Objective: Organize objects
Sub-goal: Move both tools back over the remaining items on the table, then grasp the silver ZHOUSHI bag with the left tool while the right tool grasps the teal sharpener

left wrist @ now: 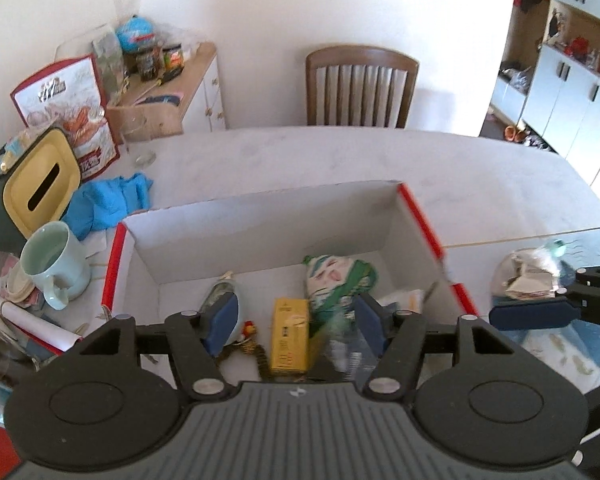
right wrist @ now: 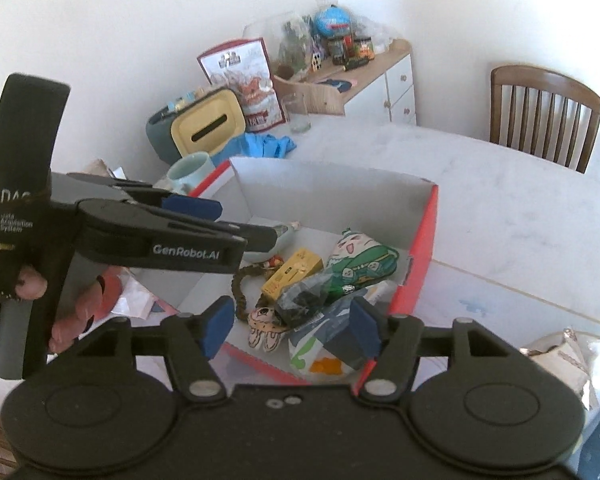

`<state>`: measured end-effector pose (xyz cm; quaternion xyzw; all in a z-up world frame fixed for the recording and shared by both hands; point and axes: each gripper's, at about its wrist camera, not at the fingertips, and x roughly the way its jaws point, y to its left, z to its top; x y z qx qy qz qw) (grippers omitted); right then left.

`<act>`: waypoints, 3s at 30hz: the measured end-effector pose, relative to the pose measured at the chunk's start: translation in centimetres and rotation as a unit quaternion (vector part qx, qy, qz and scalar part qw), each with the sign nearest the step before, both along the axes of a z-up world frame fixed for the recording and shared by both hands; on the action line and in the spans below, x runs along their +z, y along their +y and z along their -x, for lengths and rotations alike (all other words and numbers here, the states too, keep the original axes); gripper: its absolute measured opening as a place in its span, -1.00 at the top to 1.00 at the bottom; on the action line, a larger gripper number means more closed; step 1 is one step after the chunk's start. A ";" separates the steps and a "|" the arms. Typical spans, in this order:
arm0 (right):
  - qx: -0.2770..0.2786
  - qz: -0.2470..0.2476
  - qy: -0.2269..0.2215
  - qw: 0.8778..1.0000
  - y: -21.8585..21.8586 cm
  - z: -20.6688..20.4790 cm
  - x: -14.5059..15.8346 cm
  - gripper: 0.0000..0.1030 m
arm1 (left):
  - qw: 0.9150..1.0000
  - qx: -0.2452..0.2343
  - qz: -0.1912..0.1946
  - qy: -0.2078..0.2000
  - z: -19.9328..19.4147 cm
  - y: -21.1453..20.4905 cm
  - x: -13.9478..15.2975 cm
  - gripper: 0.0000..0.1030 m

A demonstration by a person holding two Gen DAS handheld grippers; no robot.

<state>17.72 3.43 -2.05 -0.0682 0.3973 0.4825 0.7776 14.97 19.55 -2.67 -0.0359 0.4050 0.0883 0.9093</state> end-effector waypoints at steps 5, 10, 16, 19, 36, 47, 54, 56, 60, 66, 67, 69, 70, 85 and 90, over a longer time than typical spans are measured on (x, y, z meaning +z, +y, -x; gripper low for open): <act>-0.006 -0.012 -0.009 1.000 -3.0 0.5 1.3 -0.32 | 1.000 -0.009 0.006 -0.017 1.1 -1.9 1.2 -0.38; -0.025 -0.027 -0.013 0.999 -6.3 0.3 2.1 -0.46 | 1.000 -0.019 0.007 -0.024 1.8 -4.2 1.8 -0.47; -0.045 -0.036 -0.013 0.998 -10.2 -0.2 2.4 -0.62 | 0.999 -0.031 -0.002 -0.026 2.0 -7.3 1.9 -0.50; -0.057 -0.034 -0.009 0.998 -12.0 -0.6 2.0 -0.68 | 0.999 -0.037 -0.004 -0.026 2.1 -8.8 1.8 -0.59; -0.149 -0.004 0.007 0.989 -23.3 -4.1 -1.3 -0.80 | 0.998 -0.068 0.018 -0.007 0.4 -16.3 -0.8 -0.81; -0.185 0.016 0.013 0.983 -28.7 -8.1 -3.3 -0.80 | 0.990 -0.129 0.051 0.004 -2.8 -20.9 -3.5 -0.99; -0.200 0.038 0.018 0.979 -30.4 -11.4 -5.5 -0.80 | 0.987 -0.153 0.033 0.027 -6.4 -22.7 -5.8 -0.99; -0.194 0.043 0.023 0.980 -30.4 -12.3 -6.2 -0.77 | 0.986 -0.158 0.026 0.035 -7.5 -23.1 -6.3 -0.99; -0.180 0.055 0.026 0.982 -30.2 -13.9 -7.4 -0.76 | 0.984 -0.171 0.013 0.052 -10.1 -23.9 -7.4 -0.99; -0.181 0.063 0.025 0.981 -29.2 -16.8 -8.8 -0.76 | 0.981 -0.179 0.008 0.072 -13.4 -24.3 -9.1 -0.99; -0.181 0.065 0.027 0.981 -29.1 -17.3 -9.1 -0.75 | 0.981 -0.180 0.007 0.077 -13.7 -24.3 -9.5 -0.99; -0.179 0.070 0.030 0.981 -28.5 -18.3 -10.0 -0.70 | 0.979 -0.183 0.003 0.088 -14.6 -24.3 -10.4 -0.99; -0.178 0.075 0.028 0.981 -28.2 -18.6 -10.4 -0.69 | 0.979 -0.183 0.001 0.091 -14.9 -24.3 -10.7 -0.99; -0.122 0.107 -0.004 0.987 -24.3 -21.4 -12.9 -0.31 | 0.969 -0.222 -0.013 0.109 -16.6 -24.2 -13.2 -0.99; -0.098 0.113 -0.021 0.988 -22.7 -21.5 -13.0 -0.13 | 0.971 -0.215 -0.022 0.105 -16.6 -24.3 -13.4 -0.97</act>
